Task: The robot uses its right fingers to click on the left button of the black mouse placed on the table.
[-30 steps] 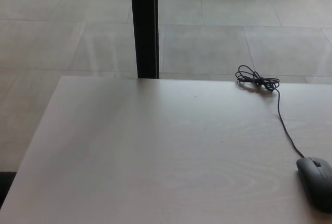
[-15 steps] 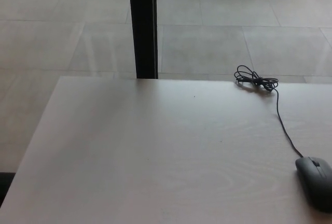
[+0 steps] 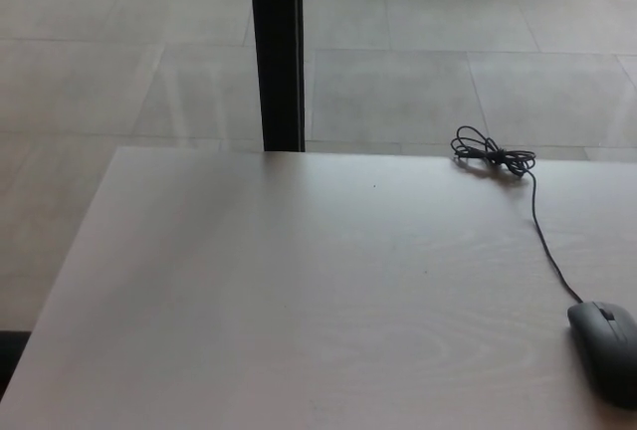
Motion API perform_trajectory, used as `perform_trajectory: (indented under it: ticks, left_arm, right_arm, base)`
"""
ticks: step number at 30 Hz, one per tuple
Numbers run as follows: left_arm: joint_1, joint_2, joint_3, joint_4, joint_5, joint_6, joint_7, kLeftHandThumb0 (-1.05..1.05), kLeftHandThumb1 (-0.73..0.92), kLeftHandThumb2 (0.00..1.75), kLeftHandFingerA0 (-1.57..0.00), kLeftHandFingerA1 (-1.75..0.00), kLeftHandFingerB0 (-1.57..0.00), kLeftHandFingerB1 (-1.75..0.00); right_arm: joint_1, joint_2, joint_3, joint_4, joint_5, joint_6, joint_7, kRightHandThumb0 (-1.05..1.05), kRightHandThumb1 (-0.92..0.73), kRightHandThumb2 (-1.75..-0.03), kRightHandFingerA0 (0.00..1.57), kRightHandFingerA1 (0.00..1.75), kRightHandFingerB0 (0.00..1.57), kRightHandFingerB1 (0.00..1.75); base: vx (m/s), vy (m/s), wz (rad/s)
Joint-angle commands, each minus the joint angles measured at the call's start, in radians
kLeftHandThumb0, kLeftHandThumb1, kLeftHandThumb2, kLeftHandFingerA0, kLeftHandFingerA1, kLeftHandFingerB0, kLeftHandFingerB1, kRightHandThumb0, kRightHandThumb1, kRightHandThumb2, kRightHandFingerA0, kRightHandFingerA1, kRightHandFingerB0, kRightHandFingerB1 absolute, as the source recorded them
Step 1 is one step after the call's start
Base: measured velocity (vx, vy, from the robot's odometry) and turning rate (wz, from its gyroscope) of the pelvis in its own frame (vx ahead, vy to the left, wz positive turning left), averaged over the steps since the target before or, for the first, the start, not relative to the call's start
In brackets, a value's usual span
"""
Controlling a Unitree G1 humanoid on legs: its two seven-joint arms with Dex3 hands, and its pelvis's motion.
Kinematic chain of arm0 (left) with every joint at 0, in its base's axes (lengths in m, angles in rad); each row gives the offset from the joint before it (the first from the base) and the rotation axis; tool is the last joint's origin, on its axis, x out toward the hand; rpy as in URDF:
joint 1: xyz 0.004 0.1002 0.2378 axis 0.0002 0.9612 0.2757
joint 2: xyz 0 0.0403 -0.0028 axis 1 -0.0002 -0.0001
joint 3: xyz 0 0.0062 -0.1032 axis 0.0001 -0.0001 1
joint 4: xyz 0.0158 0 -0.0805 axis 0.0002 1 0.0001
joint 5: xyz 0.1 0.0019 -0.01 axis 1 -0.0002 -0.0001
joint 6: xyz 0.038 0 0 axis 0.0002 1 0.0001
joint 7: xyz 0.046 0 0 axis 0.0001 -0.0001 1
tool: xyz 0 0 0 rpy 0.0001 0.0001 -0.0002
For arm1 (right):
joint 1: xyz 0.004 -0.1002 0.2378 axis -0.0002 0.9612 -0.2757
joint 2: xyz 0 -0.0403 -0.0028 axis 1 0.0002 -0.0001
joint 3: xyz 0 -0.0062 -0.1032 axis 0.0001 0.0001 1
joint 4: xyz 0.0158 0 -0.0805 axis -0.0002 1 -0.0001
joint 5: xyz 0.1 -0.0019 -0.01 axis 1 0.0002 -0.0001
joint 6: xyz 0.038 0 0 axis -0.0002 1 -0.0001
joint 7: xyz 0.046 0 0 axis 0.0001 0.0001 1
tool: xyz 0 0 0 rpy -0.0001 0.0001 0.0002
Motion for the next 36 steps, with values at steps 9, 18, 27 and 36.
perform_trajectory:
  ticks: [9,18,27,36]
  left_arm:
    - [0.011,0.007,0.002,0.002,-0.011,0.002,-0.007,-0.92,0.83,1.22,-0.52,-0.71,-0.32,-0.54]
    - [0.006,0.008,-0.004,0.006,-0.01,0.001,-0.001,-0.95,0.85,1.24,-0.6,-0.75,-0.34,-0.54]
    - [0.005,0.012,-0.009,0.005,-0.004,0.019,0.013,-0.79,0.92,0.74,-0.65,-0.67,-0.35,-0.42]
    - [0.007,0.016,0.001,0.006,-0.013,0.018,0.022,-0.57,0.78,0.63,-0.55,-0.65,-0.36,-0.46]
  right_arm:
    - [0.038,-0.027,0.048,0.009,0.044,-0.061,0.01,-0.71,-0.8,-1.01,0.44,0.57,0.11,0.4]
    - [0.046,-0.041,0.082,0.019,0.044,-0.086,0.003,-0.66,-0.89,-0.71,0.47,0.47,0.14,0.29]
    - [0.072,-0.061,0.138,0.031,0.032,-0.117,0.029,-0.62,-0.75,-0.94,0.46,0.56,0.13,0.4]
    - [0.07,-0.067,0.144,0.033,0.055,-0.09,0.027,-0.3,-0.56,-0.98,0.49,0.65,0.02,0.44]
  base:
    - [0.0,0.0,0.0]
    - [0.0,0.0,0.0]
    - [0.0,0.0,0.0]
    - [0.0,0.0,0.0]
